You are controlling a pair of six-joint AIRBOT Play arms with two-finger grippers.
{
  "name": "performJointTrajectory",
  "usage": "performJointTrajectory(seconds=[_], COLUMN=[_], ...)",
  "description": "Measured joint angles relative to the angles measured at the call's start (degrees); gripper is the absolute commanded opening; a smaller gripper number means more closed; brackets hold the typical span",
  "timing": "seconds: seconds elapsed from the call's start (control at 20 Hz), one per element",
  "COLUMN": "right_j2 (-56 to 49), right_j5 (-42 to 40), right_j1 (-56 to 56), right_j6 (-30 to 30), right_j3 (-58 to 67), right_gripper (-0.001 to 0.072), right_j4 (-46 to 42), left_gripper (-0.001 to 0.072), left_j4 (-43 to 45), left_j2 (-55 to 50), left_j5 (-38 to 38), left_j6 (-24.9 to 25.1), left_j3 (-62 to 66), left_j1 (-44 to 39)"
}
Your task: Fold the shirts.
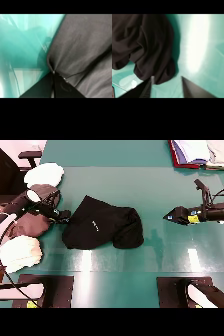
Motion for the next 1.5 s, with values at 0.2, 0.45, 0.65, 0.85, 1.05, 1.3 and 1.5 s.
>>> performJointTrajectory(seconds=[0.2, 0.45, 0.65, 0.85, 1.05, 1.3, 1.5], right_j2=[-1.68, -10.29, -18.80, -21.31, -13.79, 0.31, 8.35], right_j5=[-1.42, -9.07, -13.00, -10.78, -4.17, 1.05, 1.88], right_j1=[2.60, 14.56, 22.97, 24.83, 19.80, 9.94, 4.52], right_j6=[0.02, 0.02, 0.02, 0.96, 2.93, 3.39, 2.86], right_j3=[-6.29, -9.75, -6.03, 1.51, 13.05, 30.21, 40.98], right_gripper=[0.0473, 0.0389, 0.0016, 0.0016, 0.0016, 0.0016, 0.0016], right_j4=[-0.09, 3.13, 1.84, -7.61, -20.83, -27.67, -29.05], left_gripper=[0.0025, 0.0026, 0.0025, 0.0025, 0.0024, 0.0025, 0.0024], left_j4=[-1.11, -1.75, -1.86, -1.86, -1.84, -2.82, -4.28], left_j2=[1.42, 4.00, 4.98, 9.03, 17.70, 29.16, 35.17], left_j5=[-0.13, -0.24, -0.90, -0.50, -0.07, 0.81, 0.94], left_j6=[0.63, 1.46, 1.70, 1.68, 1.07, -0.55, -1.68], left_j3=[3.65, 8.00, 9.09, 11.56, 20.94, 38.16, 49.29], left_j1=[0.02, 0.02, 0.02, 0.02, 0.02, 0.02, 0.02])
